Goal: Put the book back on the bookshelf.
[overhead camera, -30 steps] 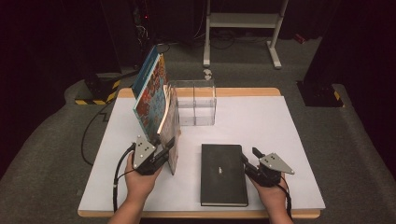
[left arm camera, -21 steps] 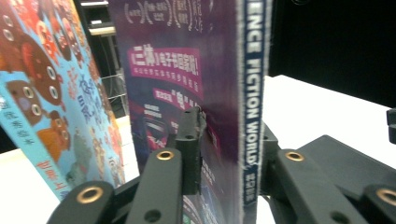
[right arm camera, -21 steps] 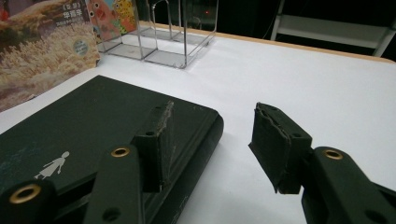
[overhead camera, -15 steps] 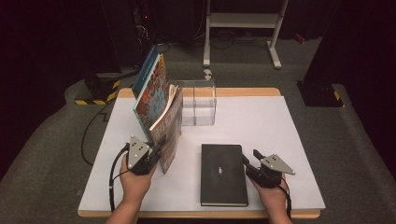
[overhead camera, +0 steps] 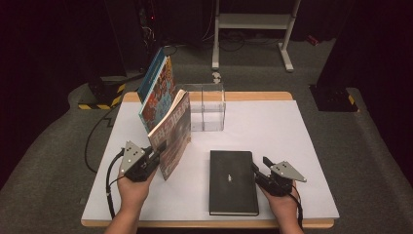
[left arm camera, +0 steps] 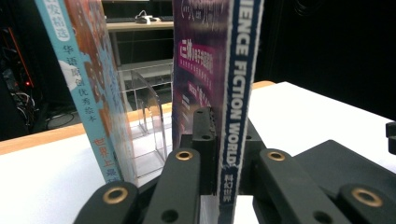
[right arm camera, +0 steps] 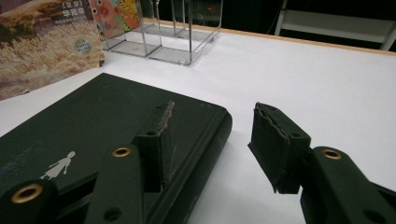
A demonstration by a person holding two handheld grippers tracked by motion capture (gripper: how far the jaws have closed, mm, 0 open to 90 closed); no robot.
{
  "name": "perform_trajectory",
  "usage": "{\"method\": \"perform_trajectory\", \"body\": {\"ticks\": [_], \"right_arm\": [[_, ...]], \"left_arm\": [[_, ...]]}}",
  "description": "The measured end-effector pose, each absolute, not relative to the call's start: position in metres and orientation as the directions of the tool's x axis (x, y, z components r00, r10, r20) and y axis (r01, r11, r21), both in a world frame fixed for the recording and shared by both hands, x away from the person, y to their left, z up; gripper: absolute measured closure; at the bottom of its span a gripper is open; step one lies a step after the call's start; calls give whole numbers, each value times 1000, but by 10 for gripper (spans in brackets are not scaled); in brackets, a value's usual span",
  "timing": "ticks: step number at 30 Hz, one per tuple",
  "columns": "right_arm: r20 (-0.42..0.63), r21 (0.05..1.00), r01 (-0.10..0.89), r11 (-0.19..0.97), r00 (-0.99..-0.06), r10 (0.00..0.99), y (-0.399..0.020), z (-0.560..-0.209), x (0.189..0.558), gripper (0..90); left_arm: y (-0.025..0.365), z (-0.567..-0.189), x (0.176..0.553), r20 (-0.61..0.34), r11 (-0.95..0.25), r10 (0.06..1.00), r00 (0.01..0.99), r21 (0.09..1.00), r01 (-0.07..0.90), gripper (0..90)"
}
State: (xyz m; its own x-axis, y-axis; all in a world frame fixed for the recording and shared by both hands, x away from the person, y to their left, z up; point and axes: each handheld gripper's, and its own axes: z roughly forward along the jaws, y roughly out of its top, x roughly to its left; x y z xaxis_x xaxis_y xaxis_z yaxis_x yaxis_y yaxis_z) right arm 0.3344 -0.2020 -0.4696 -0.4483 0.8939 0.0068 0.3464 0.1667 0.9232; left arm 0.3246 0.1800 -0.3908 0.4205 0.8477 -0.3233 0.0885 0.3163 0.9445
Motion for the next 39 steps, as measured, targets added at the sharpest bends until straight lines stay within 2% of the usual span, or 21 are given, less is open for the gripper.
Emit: {"method": "perform_trajectory", "body": {"ticks": [2, 12, 17, 21, 26, 33, 39], "right_arm": [[9, 922, 349, 166, -449, 894, -202, -470, 334, 490], [8, 921, 350, 172, -456, 890, -201, -471, 334, 490], [8, 920, 352, 173, -457, 889, -200, -471, 334, 490], [8, 920, 352, 172, -456, 890, -200, -471, 334, 489], [12, 921, 351, 168, -457, 889, -200, -471, 334, 489], [12, 921, 351, 169, -459, 888, -200, -471, 333, 489], [19, 921, 353, 164, -461, 887, -200, -471, 333, 489]], "left_arm": [[180, -389, 326, -324, 318, 847, 421, 944, 88, 777], [174, -384, 334, -289, 285, 869, 402, 956, 71, 748], [174, -377, 341, -327, 314, 859, 393, 944, 99, 682], [173, -373, 346, -326, 310, 864, 384, 945, 106, 663], [168, -368, 351, -306, 286, 875, 375, 952, 108, 702], [168, -367, 353, -290, 265, 885, 363, 957, 120, 817], [169, -365, 355, -323, 289, 863, 387, 946, 147, 838]]}}
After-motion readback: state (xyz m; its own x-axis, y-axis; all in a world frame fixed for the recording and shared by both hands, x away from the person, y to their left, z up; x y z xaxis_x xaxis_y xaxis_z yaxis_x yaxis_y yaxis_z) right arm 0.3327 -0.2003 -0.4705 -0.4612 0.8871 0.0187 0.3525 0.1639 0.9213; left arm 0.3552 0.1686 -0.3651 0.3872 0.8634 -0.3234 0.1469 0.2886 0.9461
